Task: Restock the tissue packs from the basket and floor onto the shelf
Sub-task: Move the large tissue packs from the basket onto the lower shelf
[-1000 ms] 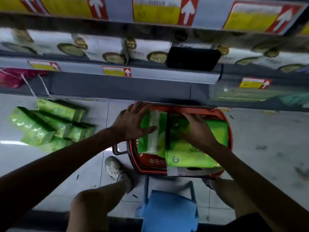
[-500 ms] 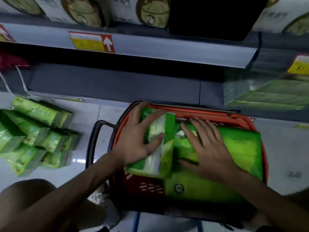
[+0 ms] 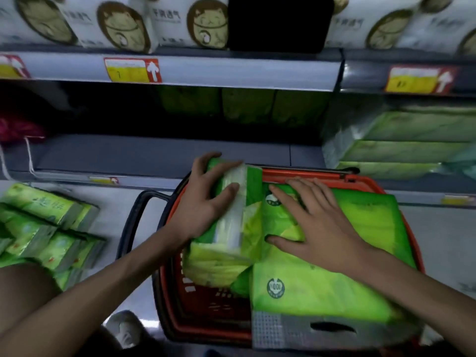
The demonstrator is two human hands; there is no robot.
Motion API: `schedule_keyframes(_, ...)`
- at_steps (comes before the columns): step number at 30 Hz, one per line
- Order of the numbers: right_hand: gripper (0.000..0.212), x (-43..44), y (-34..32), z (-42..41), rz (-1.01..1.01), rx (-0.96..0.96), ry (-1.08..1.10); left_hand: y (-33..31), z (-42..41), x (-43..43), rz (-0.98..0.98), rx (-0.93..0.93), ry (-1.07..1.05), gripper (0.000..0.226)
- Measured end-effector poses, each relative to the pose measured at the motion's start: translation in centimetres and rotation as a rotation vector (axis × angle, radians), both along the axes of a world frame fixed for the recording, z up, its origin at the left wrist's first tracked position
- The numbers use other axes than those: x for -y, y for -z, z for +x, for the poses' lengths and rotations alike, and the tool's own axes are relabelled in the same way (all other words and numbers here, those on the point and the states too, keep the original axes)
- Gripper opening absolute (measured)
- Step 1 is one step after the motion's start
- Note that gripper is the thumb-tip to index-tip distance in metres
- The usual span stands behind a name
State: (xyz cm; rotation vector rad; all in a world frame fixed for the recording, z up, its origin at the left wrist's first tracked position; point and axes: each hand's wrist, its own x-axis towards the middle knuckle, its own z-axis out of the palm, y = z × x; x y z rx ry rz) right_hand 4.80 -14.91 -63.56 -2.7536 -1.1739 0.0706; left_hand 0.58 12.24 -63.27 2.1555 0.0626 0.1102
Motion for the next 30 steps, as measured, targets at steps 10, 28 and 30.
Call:
schedule_keyframes(10, 0.090, -1.0, 0.1, -2.3, -0.078, -0.019, 0.167, -0.3, -1.3, 0.1, 0.027, -0.338, -0.244, 0.084)
schedule_keyframes(28, 0.092, 10.6, -1.1, 0.9, -0.174, -0.065, 0.267, -1.1, -1.3, 9.7, -0.623, -0.343, 0.092, 0.051)
schedule_keyframes(30, 0.100, 11.1, -1.6, 1.1, -0.192, -0.106, 0.306, -1.0, -1.5, 10.6, -0.606, -0.312, 0.119, 0.056)
